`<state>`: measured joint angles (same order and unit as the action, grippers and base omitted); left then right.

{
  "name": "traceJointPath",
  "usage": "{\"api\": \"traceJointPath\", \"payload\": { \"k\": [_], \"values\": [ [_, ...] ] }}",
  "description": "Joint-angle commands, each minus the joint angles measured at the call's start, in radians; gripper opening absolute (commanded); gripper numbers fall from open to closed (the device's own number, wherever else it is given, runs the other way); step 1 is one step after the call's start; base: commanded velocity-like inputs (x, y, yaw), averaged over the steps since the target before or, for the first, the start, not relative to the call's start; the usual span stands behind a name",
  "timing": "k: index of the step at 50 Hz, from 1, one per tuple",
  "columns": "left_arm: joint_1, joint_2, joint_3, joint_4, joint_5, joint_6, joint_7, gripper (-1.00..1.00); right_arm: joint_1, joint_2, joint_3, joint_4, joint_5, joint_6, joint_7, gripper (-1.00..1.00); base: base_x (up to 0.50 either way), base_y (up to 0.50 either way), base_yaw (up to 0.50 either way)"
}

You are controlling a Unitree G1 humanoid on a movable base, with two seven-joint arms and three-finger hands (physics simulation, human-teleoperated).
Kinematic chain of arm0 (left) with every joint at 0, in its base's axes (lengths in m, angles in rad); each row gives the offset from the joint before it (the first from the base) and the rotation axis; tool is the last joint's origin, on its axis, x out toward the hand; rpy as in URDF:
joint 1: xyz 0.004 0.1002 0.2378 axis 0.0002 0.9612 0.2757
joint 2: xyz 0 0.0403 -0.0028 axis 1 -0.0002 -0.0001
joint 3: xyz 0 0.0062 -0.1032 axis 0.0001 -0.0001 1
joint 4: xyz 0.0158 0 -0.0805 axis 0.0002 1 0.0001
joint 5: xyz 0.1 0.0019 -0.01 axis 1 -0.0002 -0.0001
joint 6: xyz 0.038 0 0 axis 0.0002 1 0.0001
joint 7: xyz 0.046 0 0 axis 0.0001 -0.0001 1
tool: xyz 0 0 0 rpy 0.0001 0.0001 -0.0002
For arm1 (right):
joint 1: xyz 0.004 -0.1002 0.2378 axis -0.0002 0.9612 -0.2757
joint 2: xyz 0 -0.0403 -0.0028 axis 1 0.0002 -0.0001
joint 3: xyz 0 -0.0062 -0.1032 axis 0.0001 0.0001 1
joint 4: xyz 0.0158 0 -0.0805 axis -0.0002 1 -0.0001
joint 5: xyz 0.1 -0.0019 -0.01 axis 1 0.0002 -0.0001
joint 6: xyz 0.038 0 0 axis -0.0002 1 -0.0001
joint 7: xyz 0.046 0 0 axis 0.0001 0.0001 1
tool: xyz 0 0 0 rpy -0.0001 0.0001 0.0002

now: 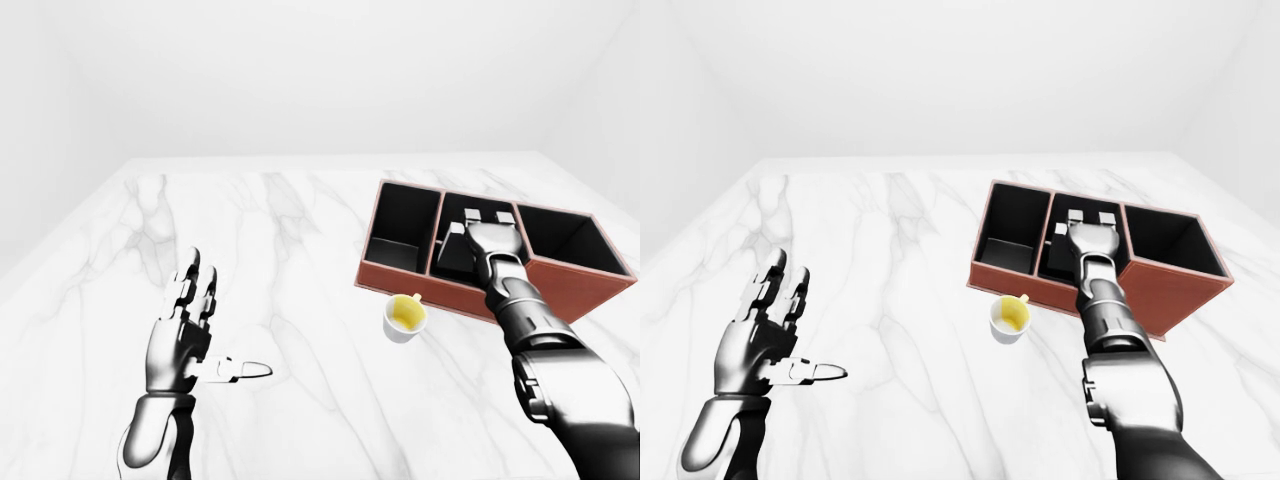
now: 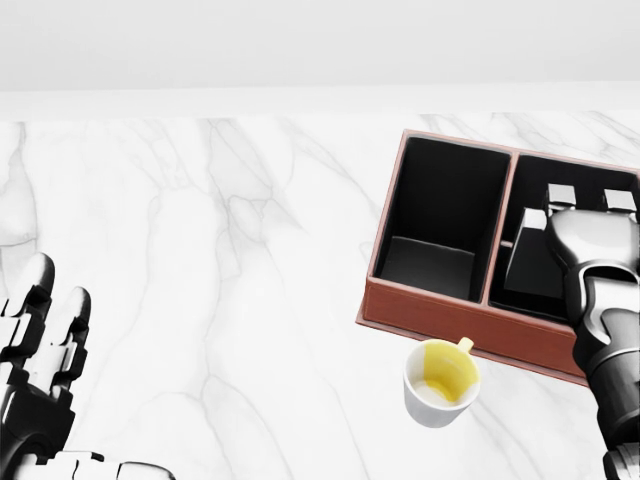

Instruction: Pick up the book and place it in the caddy.

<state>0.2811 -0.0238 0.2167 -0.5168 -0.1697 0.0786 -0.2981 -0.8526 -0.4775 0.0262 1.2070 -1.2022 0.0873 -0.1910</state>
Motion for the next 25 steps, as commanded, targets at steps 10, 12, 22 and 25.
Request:
{"api": "traceJointPath", "payload": {
  "k": [10, 12, 22, 25],
  "values": [
    [0.002, -0.002, 0.005, 0.017, -0.003, -0.013, -0.004, 1.00, 0.026, 0.026, 0.011, 0.053, 0.052, 0.000, 0.019, 1.00, 0.00, 0.00, 0.01],
    [0.002, -0.002, 0.006, 0.019, -0.003, -0.014, -0.004, 1.00, 0.027, 0.025, 0.011, 0.051, 0.052, 0.000, 0.020, 1.00, 0.01, 0.00, 0.01],
    [-0.001, -0.001, 0.004, 0.021, -0.003, -0.014, -0.002, 1.00, 0.033, 0.023, 0.008, 0.042, 0.054, 0.000, 0.024, 1.00, 0.00, 0.00, 0.00],
    [-0.001, 0.000, 0.003, 0.022, -0.002, -0.013, -0.002, 1.00, 0.032, 0.024, 0.009, 0.040, 0.053, 0.000, 0.027, 1.00, 0.00, 0.00, 0.00]
  ]
}}
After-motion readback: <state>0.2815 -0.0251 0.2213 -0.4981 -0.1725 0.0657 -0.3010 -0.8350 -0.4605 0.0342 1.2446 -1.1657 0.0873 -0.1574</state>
